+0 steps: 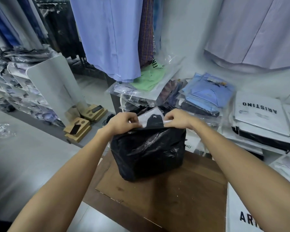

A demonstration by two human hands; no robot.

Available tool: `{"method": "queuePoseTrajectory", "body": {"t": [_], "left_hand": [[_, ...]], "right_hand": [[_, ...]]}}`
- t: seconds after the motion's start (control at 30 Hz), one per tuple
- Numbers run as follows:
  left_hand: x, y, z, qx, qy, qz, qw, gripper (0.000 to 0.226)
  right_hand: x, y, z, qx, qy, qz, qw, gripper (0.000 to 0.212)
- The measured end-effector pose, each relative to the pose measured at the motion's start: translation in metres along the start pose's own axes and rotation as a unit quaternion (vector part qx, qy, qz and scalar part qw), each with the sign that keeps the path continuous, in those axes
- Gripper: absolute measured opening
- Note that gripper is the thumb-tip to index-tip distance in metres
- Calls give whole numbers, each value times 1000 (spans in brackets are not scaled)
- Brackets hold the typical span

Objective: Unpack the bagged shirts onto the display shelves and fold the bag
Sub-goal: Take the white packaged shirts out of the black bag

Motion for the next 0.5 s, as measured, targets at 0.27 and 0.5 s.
{"method": "queuePoseTrajectory", "body": {"t": [0.27, 0.5], "left_hand": [[-3, 22, -33, 135, 193, -29, 971, 21], [7, 30, -65, 204, 224, -22, 953, 21]], "right_hand": [[17, 0, -2, -8, -193, 31, 981, 44], [0, 10, -12, 26, -268, 7, 963, 37]]}}
Point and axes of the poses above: each hand's wrist, its own y-axis away from the middle knuckle, its own z-axis out of the palm, x = y × z, the point moved 7 cm from there along -y, towards the middle knuckle, and after that the axes turned 4 degrees about z, right-handed, at the moved point
